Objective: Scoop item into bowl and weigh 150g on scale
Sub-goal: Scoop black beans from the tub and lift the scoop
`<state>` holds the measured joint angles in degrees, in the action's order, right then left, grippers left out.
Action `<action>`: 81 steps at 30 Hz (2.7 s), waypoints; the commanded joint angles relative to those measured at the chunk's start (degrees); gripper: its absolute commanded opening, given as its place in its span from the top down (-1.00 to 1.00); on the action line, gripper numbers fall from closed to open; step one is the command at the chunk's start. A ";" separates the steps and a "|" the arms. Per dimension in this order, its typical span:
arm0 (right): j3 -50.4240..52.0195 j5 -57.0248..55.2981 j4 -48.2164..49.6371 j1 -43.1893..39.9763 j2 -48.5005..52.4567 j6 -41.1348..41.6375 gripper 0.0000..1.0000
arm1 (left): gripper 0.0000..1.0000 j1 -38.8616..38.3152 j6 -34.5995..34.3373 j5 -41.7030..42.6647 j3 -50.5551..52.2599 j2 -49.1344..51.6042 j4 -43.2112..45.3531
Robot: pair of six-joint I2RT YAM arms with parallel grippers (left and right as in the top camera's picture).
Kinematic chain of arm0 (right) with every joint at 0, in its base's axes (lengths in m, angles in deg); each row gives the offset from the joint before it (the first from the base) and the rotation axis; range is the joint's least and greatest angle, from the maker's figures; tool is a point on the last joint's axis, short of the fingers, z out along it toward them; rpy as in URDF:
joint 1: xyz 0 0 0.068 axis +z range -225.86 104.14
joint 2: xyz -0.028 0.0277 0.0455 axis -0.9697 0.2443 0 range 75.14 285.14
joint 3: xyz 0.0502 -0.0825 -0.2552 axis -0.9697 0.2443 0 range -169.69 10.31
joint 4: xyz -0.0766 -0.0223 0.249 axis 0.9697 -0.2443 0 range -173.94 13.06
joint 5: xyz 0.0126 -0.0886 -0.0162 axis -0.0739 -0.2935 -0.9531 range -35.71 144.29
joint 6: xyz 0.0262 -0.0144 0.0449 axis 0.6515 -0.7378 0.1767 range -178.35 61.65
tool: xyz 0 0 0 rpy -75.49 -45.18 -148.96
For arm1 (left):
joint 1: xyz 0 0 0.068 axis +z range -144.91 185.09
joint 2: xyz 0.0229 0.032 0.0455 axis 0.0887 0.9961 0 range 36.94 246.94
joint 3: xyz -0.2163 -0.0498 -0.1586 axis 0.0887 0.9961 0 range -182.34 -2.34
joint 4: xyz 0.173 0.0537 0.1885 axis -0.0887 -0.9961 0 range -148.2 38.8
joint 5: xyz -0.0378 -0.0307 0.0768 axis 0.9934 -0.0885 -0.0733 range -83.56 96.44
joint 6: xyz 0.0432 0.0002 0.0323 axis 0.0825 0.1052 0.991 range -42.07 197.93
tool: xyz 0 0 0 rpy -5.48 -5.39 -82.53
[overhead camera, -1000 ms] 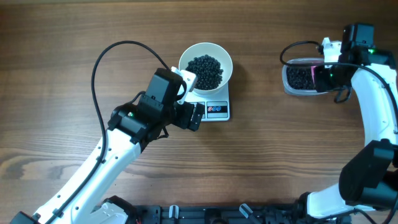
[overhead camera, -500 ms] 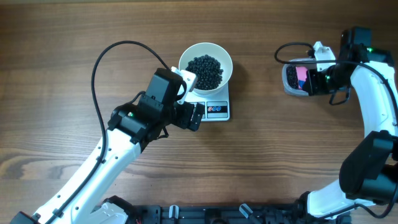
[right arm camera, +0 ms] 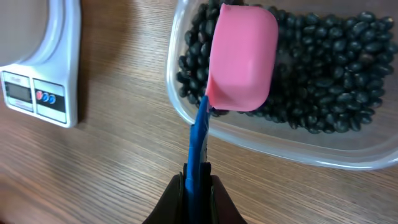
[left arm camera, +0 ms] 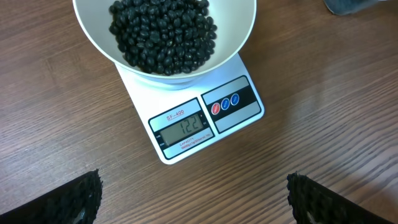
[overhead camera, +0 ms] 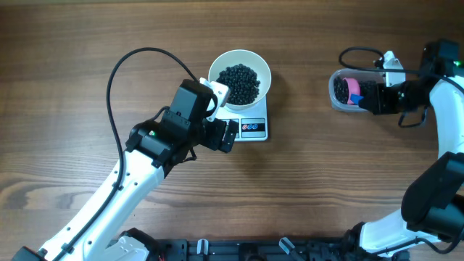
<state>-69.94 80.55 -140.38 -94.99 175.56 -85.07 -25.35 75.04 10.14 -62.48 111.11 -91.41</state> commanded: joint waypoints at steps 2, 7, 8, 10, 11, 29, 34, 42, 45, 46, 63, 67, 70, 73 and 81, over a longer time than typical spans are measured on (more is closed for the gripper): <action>0.07 5.22 -0.52 0.48 1.40 -1.66 0.91 | -1.00 -0.11 -0.57 -0.35 0.37 0.20 0.15; 0.11 4.72 -0.55 -1.92 1.40 -1.11 0.91 | -1.00 -0.11 -0.57 -0.35 0.37 0.20 0.15; 0.11 4.72 -0.52 -2.49 1.40 -1.03 0.92 | -1.00 -0.11 -0.57 -0.35 0.37 0.20 0.15; 0.11 5.68 -0.50 -3.02 1.40 -0.09 0.91 | -1.00 -0.11 -0.57 -0.35 0.37 0.20 0.15; 0.11 5.88 -0.52 -3.06 1.40 -0.09 0.91 | -1.00 -0.11 -0.57 -0.35 0.37 0.20 0.15; 0.11 11.58 -0.50 -8.50 1.40 6.14 0.91 | -1.00 -0.11 -0.57 -0.35 0.37 0.20 0.15; 0.11 15.10 -0.79 -10.34 1.40 11.96 0.92 | -1.00 -0.11 -0.57 -0.35 0.37 0.20 0.15; 0.11 20.39 -1.49 -13.57 1.40 13.40 0.91 | -1.00 -0.11 -0.57 -0.35 0.37 0.20 0.15; 0.11 23.96 -2.67 -14.29 1.40 13.38 0.91 | -1.00 -0.11 -0.57 -0.35 0.37 0.20 0.15; 0.11 24.04 -3.04 -14.40 1.40 13.38 0.92 | -1.00 -0.09 -0.57 -0.35 0.37 0.20 0.15; 0.11 35.26 -3.02 -14.47 1.38 13.35 0.91 | -1.00 -0.11 -0.57 -0.35 0.37 0.20 0.15; 0.11 41.83 -1.95 -14.43 1.38 13.38 0.91 | -1.00 -0.11 -0.57 -0.35 0.37 0.20 0.15; 0.11 45.88 -1.95 -13.81 1.38 13.44 0.91 | -1.00 -0.09 -0.57 -0.35 0.37 0.20 0.15; 0.11 47.21 -1.46 -10.84 1.38 13.44 0.91 | -1.00 -0.11 -0.57 -0.35 0.37 0.20 0.15; 0.11 47.12 20.46 6.25 1.38 34.32 0.91 | -1.00 -0.11 -0.57 -0.35 0.37 0.20 0.15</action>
<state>-69.65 125.12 -125.01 -93.25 176.10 -59.13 -25.35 75.04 10.14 -62.48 111.11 -91.34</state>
